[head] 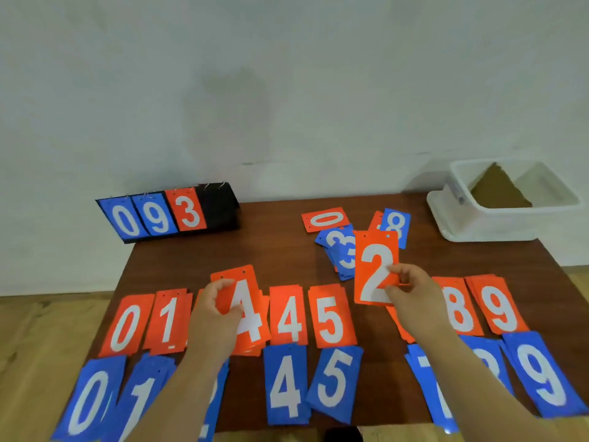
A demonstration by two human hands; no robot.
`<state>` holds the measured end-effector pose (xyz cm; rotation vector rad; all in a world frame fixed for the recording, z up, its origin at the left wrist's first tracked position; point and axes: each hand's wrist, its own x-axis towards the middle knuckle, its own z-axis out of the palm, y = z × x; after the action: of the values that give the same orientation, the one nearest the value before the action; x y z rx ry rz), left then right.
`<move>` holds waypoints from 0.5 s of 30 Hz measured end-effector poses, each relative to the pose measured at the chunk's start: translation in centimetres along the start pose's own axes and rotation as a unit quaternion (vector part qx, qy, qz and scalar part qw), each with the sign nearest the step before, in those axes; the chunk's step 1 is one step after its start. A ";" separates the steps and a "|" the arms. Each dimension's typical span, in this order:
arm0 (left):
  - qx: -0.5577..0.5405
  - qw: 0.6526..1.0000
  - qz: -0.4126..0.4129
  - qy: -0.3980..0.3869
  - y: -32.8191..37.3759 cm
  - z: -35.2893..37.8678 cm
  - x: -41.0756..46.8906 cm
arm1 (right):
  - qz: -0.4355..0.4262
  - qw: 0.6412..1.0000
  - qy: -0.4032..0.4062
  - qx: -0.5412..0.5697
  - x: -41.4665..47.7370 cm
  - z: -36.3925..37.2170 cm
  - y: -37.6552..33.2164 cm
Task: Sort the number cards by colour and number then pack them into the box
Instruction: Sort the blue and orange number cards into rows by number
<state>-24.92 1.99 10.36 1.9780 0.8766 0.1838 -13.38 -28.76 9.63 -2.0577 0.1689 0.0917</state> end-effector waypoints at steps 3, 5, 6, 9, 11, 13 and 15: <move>0.012 1.000 -0.011 0.015 -3.4 -3.4 -2.5 | -0.008 1.000 -0.019 -0.012 -3.8 2.4 0.4; 0.009 1.000 -0.014 0.022 -5.7 -5.3 -4.0 | -0.015 0.999 -0.041 -0.026 -6.4 3.8 0.7; 0.005 1.000 -0.017 0.023 -6.7 -6.3 -4.6 | -0.016 0.998 -0.053 -0.030 -7.6 4.4 0.7; -0.007 0.999 -0.026 0.023 -9.0 -8.3 -6.0 | -0.018 0.996 -0.075 -0.033 -10.6 6.1 1.0; -0.003 0.999 -0.035 0.024 -10.0 -9.3 -6.6 | -0.010 0.996 -0.088 -0.031 -11.9 6.9 1.0; 0.010 0.999 -0.037 0.023 -11.2 -10.1 -6.9 | -0.003 0.994 -0.102 -0.043 -12.9 7.4 0.9; 0.017 0.999 -0.034 0.028 -12.2 -11.0 -7.0 | -0.003 0.993 -0.109 -0.055 -13.7 7.8 0.6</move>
<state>-41.22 8.94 8.11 1.9794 0.9877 0.1878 -26.97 -21.04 7.25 -2.1403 0.0237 0.3274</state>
